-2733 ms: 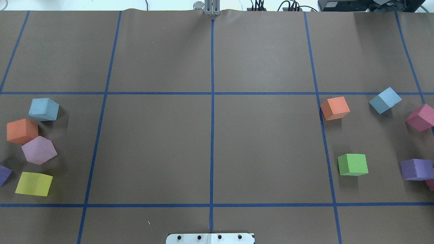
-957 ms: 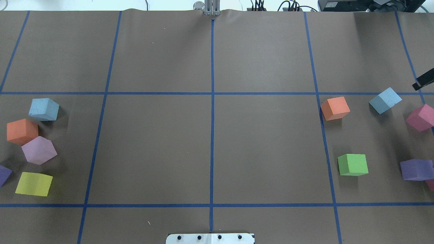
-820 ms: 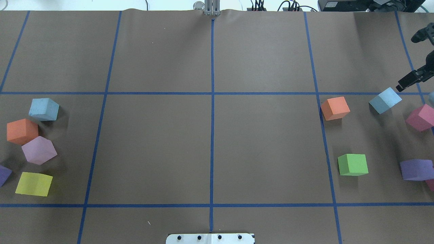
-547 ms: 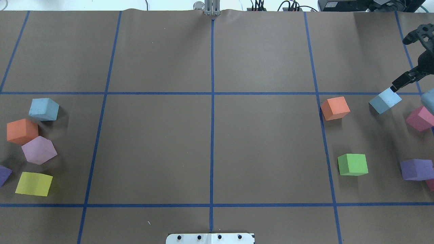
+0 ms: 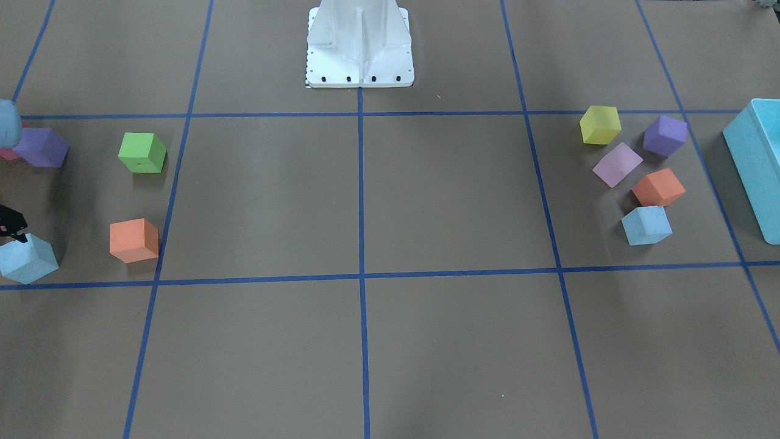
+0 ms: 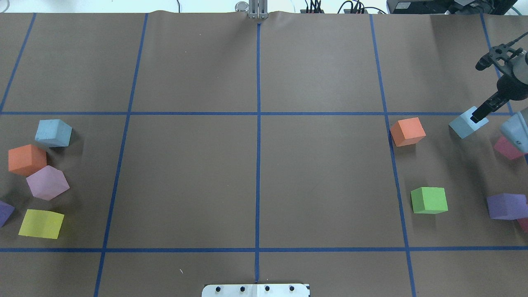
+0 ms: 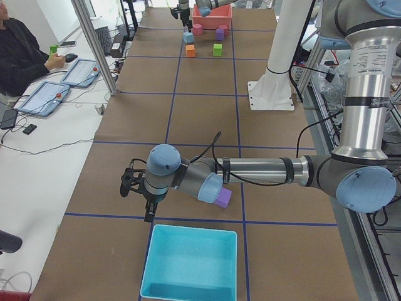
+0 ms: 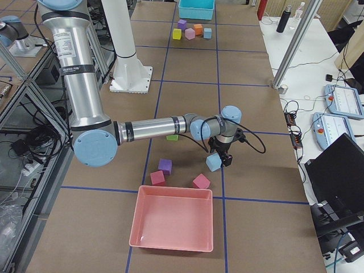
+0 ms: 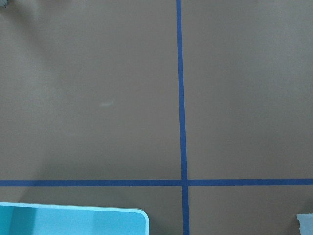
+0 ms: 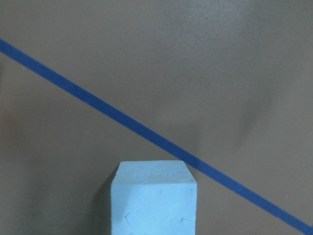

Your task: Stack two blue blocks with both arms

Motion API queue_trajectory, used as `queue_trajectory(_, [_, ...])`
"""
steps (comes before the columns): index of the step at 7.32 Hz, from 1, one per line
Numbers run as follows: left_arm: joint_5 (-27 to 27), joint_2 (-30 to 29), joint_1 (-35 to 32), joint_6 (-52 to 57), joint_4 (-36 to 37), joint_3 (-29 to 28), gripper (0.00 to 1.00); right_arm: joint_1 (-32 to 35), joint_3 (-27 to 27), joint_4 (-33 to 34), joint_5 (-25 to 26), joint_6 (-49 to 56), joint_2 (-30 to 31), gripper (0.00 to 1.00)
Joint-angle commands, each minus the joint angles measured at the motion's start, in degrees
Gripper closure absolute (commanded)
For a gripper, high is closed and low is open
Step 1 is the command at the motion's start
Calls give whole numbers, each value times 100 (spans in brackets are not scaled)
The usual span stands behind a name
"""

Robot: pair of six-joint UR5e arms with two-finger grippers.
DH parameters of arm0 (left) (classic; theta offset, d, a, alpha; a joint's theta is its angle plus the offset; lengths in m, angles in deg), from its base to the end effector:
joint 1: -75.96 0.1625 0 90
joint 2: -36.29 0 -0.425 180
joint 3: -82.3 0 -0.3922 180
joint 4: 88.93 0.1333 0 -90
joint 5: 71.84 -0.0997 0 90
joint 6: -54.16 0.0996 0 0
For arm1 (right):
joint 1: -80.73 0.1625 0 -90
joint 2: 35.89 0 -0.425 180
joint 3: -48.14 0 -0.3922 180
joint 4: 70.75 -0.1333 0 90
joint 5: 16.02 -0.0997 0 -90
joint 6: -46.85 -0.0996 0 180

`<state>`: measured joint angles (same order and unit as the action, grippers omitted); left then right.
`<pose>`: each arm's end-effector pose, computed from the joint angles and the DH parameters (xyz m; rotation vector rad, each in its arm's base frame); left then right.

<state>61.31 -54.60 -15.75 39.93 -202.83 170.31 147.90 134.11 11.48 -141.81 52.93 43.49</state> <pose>-0.0806 -0.5166 0.6233 0.2954 0.7795 -0.1121 -0.1576 -0.5679 0.5888 0.1514 -0.6589 -0.5638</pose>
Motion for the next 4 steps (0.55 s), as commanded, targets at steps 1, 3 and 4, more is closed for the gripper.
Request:
queue_trajectory(1, [0,1,-5,-1,0,6,3,-54,-36,-5,-25,-44,-219,1])
queue_trajectory(3, [0,10,-5,-1,0,-3,3,-151,-404,-92,1,34,-213,1])
queue_trajectory(4, [0,1,-5,-1,0,6,3,-152,-606,-449,-7,95,-143,1])
